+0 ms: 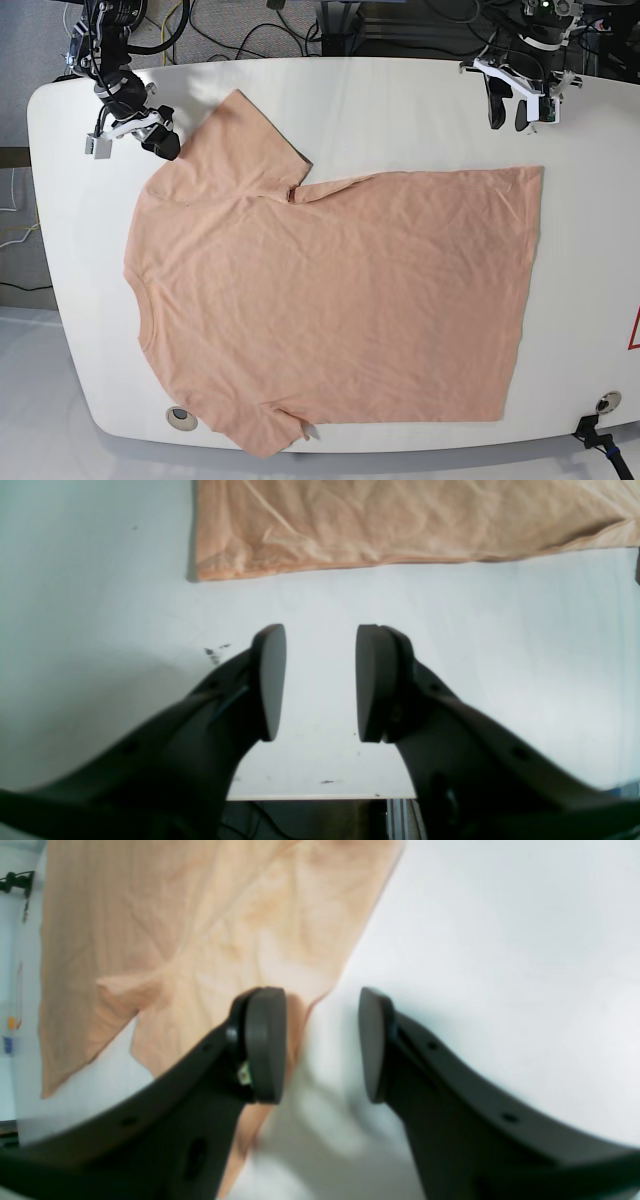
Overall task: Fold the T-shirt properly
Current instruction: 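Lower the right gripper onto the sleeve corner and the left onto the hem corner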
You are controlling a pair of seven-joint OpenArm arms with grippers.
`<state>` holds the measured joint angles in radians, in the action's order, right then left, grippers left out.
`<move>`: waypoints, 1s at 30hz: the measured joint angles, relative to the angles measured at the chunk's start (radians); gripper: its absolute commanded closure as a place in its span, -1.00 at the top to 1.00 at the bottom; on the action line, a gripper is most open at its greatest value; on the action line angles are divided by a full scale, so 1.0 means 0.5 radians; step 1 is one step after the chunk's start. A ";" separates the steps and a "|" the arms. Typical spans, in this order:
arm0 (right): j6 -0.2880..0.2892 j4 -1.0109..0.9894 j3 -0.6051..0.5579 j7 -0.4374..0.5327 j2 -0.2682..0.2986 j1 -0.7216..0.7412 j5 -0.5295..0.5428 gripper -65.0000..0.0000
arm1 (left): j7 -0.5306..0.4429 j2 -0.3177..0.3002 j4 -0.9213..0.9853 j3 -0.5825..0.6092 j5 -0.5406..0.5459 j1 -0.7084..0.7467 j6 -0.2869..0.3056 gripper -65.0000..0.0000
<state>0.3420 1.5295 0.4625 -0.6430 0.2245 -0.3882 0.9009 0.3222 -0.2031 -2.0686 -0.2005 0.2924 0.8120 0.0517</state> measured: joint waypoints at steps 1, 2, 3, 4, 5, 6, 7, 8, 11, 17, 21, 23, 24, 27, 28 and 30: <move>0.000 -0.009 -0.008 0.005 0.001 0.005 0.011 -0.27 | 0.001 0.000 0.002 0.000 0.001 0.000 -0.001 -0.34; 0.001 -0.018 -0.015 0.018 0.002 0.006 0.012 -0.27 | 0.002 0.000 0.003 0.000 0.001 -0.001 -0.001 -0.34; 0.000 -0.018 -0.023 0.023 0.002 0.007 0.011 -0.26 | -0.001 0.000 0.003 0.000 0.000 -0.001 -0.001 -0.34; 0.006 -0.028 -0.031 0.031 0.003 0.011 0.013 -0.26 | 0.000 0.000 0.004 -0.002 0.000 -0.001 0.001 -0.34; 0.006 -0.028 -0.040 0.032 0.004 0.011 0.012 -0.26 | 0.001 0.000 0.005 -0.005 0.000 0.000 0.001 -0.34; 0.007 -0.026 -0.052 0.034 0.004 0.011 0.012 -0.26 | 0.000 0.000 0.007 -0.005 0.001 -0.001 -0.006 -0.34; 0.006 -0.027 -0.065 0.039 0.002 0.016 0.012 -0.27 | -0.001 -0.001 0.007 -0.005 0.000 0.000 -0.005 -0.34; 0.006 -0.027 -0.080 0.048 0.002 0.015 0.012 -0.27 | 0.000 0.000 0.007 -0.005 0.000 0.000 -0.005 -0.34; 0.008 -0.025 -0.159 0.076 0.005 0.016 0.012 -0.38 | 0.001 -0.001 0.008 -0.005 0.000 -0.001 -0.005 -0.34; 0.021 -0.031 -0.325 0.060 -0.021 0.020 0.012 -0.89 | 0.008 0.000 0.007 -0.010 -0.005 -0.002 -0.005 -0.34; 0.021 -0.028 -0.340 0.058 -0.022 0.016 0.010 -0.95 | 0.015 0.002 0.007 -0.018 -0.006 -0.002 -0.005 -0.35; 0.021 -0.021 -0.344 0.027 -0.027 0.016 0.006 -0.97 | 0.016 0.001 0.007 -0.030 -0.006 -0.002 -0.008 -0.35; 0.020 -0.010 -0.344 0.020 -0.033 0.015 -0.001 -1.00 | 0.019 0.001 0.007 -0.030 -0.007 -0.005 -0.013 -0.33; 0.021 -0.001 -0.348 0.056 -0.039 0.009 0.040 -1.00 | 0.018 -0.001 0.007 -0.037 0.015 -0.034 -0.013 -0.30; 0.019 0.000 -0.348 0.058 -0.040 0.010 0.039 -1.00 | 0.081 -0.005 0.008 -0.049 0.053 -0.074 -0.011 -0.29; 0.020 0.000 -0.348 0.053 -0.038 0.009 0.039 -1.00 | 0.160 -0.029 0.024 -0.114 0.111 -0.148 0.000 -0.28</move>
<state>0.3519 1.5295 0.2886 -0.6167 0.2054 -0.3836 0.9203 0.4023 -0.2176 -2.0563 -0.2577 0.3481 0.7380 0.0517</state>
